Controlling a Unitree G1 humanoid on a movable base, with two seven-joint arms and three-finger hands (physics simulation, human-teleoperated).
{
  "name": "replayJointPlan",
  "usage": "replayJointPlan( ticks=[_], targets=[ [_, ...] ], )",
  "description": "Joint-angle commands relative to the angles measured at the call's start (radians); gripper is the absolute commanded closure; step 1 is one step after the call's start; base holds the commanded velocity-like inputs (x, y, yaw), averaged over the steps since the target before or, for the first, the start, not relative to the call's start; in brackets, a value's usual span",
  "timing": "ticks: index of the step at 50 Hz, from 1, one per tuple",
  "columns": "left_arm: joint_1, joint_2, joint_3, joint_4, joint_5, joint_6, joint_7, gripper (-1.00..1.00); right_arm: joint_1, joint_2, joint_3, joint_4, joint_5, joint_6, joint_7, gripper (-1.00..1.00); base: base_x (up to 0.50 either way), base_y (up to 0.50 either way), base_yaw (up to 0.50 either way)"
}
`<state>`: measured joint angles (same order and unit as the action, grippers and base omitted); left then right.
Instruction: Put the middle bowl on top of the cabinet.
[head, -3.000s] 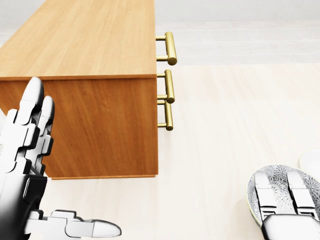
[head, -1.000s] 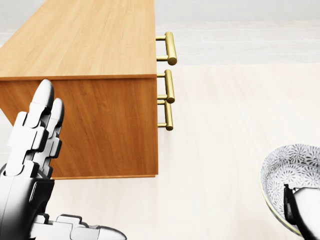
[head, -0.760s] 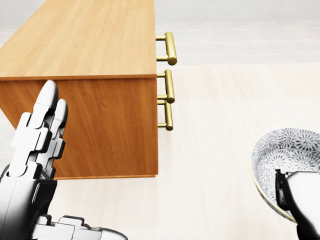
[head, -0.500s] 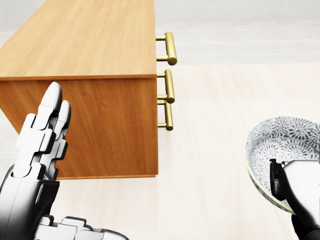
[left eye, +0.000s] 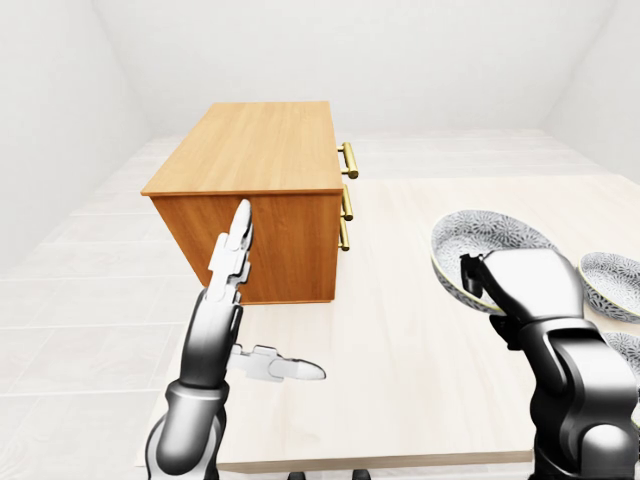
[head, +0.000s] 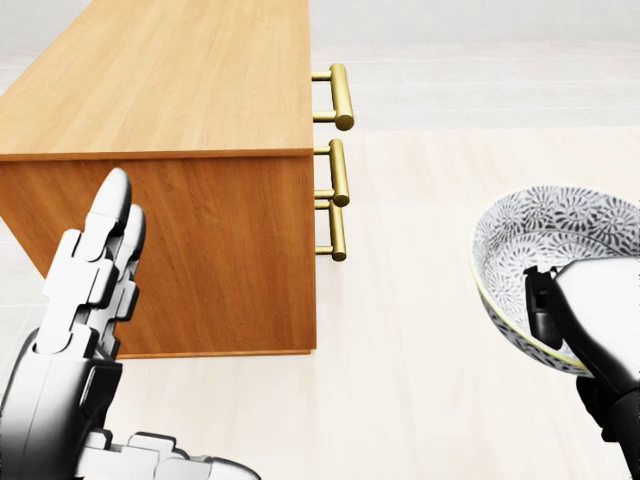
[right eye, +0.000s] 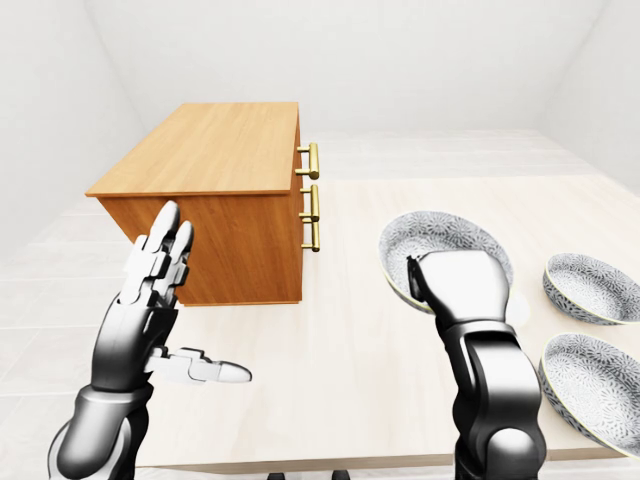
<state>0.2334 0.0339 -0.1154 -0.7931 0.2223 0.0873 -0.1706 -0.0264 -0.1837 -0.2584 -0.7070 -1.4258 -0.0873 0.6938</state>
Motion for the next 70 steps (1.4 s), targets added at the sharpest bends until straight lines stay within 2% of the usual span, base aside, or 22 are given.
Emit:
replayJointPlan(
  ticks=[1,9,14,18,22,23,24,26,34,35,48,70],
  targets=[
    [0.005,-0.003,-0.002,-0.002,-0.015,0.0,-0.003,-1.0,-0.111,-0.038,0.009,0.043,0.005,0.0,0.004,1.0,0.0,0.0,0.0],
    [0.008,0.0,-0.005,0.005,-0.014,0.0,0.0,-1.0,-0.265,-0.089,0.039,0.096,0.002,0.0,0.004,1.0,0.0,0.0,0.0],
    [0.008,0.001,-0.008,0.006,-0.012,0.0,0.001,-1.0,-0.316,-0.104,0.055,0.121,-0.004,0.0,0.004,1.0,0.0,0.0,0.0],
    [0.008,0.003,-0.007,0.008,-0.011,0.0,0.001,-1.0,-0.351,-0.122,0.054,0.131,0.004,0.005,0.004,1.0,0.0,0.0,0.0],
    [0.011,0.004,-0.012,0.012,-0.005,0.0,0.001,-1.0,-0.415,-0.173,0.029,0.135,0.031,0.003,0.004,1.0,0.0,0.0,0.0],
    [0.011,0.004,-0.011,0.011,-0.006,0.0,0.0,-1.0,-0.423,-0.18,0.024,0.134,0.035,0.007,0.004,1.0,0.0,0.0,0.0],
    [0.011,0.004,-0.01,0.013,-0.006,0.0,0.0,-1.0,-0.443,-0.178,0.015,0.137,0.043,0.028,0.004,1.0,0.0,0.0,0.0],
    [0.009,0.005,-0.01,0.023,0.002,0.0,0.003,-1.0,-0.453,-0.185,0.026,0.136,0.042,0.035,0.004,1.0,0.0,0.0,0.0],
    [0.012,0.005,-0.01,0.023,0.004,0.0,0.0,-1.0,-0.497,-0.185,0.058,0.177,0.052,0.048,0.004,1.0,0.0,0.0,0.0],
    [0.012,0.004,-0.012,0.022,0.005,0.0,0.0,-1.0,-0.508,-0.179,0.052,0.189,0.053,0.063,0.004,1.0,0.0,0.0,0.0],
    [0.008,0.002,-0.01,0.023,0.005,0.0,-0.001,-1.0,-0.623,-0.184,0.083,0.267,0.128,0.139,0.004,1.0,0.0,0.0,0.0],
    [0.008,0.003,-0.011,0.026,0.005,0.0,-0.002,-1.0,-0.617,-0.193,0.095,0.253,0.15,0.134,0.004,1.0,0.0,0.0,0.0]
  ],
)
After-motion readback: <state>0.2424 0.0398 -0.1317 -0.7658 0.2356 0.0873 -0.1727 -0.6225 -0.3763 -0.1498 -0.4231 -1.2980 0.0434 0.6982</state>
